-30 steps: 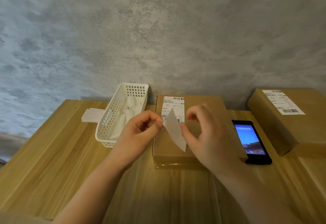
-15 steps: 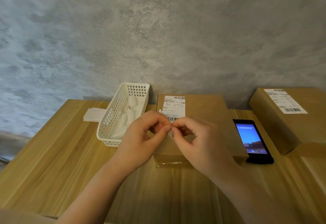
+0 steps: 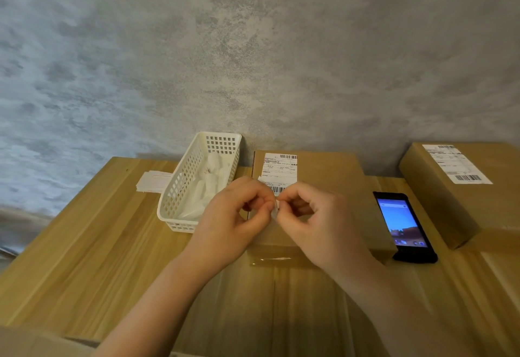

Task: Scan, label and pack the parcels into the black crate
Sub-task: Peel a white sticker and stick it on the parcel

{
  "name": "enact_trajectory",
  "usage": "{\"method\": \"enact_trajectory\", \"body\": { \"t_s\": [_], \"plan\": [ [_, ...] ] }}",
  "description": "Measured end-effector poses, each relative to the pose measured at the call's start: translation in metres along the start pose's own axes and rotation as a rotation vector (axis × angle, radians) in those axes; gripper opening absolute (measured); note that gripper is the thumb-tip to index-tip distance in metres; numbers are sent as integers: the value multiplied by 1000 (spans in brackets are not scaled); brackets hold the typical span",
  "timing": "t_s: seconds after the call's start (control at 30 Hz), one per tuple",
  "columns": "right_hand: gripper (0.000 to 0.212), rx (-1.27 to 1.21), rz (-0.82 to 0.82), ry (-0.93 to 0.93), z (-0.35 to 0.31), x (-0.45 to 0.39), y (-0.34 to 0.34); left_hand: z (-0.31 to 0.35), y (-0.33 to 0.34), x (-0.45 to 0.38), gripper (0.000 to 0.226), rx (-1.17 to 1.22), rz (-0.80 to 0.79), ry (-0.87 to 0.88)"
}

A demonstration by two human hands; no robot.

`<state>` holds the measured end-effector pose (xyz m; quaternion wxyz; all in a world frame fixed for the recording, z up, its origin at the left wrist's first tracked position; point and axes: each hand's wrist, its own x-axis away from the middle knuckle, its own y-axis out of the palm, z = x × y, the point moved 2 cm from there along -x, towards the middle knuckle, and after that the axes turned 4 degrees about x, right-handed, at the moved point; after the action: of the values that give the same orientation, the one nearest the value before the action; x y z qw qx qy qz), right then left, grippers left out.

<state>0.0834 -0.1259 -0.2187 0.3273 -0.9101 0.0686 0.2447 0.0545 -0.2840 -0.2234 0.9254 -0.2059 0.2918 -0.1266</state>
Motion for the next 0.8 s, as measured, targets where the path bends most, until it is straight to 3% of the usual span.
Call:
{"method": "enact_trajectory", "body": {
  "t_s": [0.3, 0.67, 0.8],
  "plan": [
    [14, -218, -49, 181, 14, -4, -6, -20, -13, 5, 7, 150, 68, -202],
    [15, -248, 99, 375, 44, -15, -13, -72, -64, 5, 13, 87, 312, -469],
    [14, -158, 164, 397, 60, -17, -17, -91, -86, 4, 14, -83, 429, -517]
  ]
}}
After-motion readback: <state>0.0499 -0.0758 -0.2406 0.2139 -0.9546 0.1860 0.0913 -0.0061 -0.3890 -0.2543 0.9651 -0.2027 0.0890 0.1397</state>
